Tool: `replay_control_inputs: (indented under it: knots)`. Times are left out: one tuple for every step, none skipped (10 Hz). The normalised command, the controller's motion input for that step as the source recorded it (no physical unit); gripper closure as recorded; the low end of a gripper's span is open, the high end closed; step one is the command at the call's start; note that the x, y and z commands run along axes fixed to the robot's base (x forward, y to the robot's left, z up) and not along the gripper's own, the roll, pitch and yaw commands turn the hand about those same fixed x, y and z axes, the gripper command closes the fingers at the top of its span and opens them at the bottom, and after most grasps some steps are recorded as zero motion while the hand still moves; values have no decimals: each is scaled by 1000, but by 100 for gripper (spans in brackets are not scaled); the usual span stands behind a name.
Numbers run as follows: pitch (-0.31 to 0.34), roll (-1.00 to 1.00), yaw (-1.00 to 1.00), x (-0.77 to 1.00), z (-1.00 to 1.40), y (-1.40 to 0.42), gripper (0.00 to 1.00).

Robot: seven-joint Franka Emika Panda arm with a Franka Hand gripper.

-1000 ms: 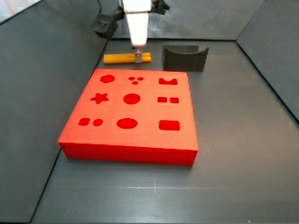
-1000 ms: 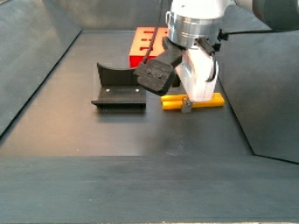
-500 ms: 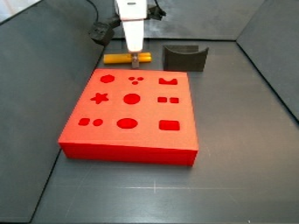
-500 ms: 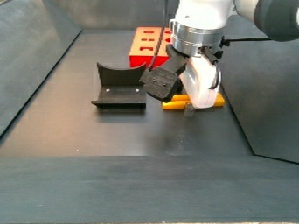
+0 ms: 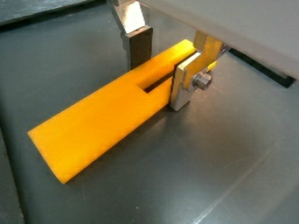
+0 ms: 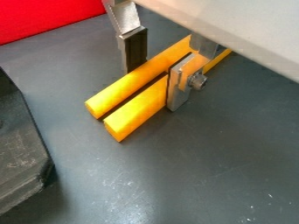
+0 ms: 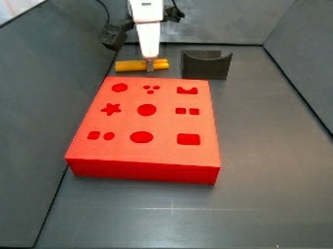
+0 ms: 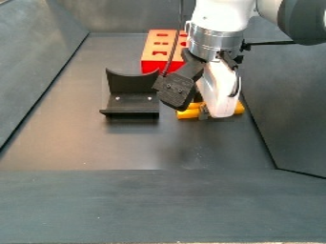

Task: Pick up the square-circle object. Move up. Place the square-circle object on the fixture. Regrasp the square-circle object. Move to above the board. Insert the square-circle object.
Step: Pick up the square-circle object, then move up.

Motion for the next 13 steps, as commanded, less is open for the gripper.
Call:
replay_control_inputs:
  knots:
    - [0,0,0,0,0,0,100]
    - [0,0,0,0,0,0,100]
    - [0,0,0,0,0,0,100]
    - [0,0,0,0,0,0,100]
    - [0,0,0,0,0,0,100]
    - [0,0,0,0,0,0,100]
    - [0,0,0,0,0,0,100]
    - [0,0,0,0,0,0,100]
    - [0,0,0,0,0,0,100]
    - [0,0,0,0,833,0,100]
    - [8,-1,36,4,811,11,100]
    - [45,-14,39,-2,684,5,100]
    - [61,-21,39,3,601,2,100]
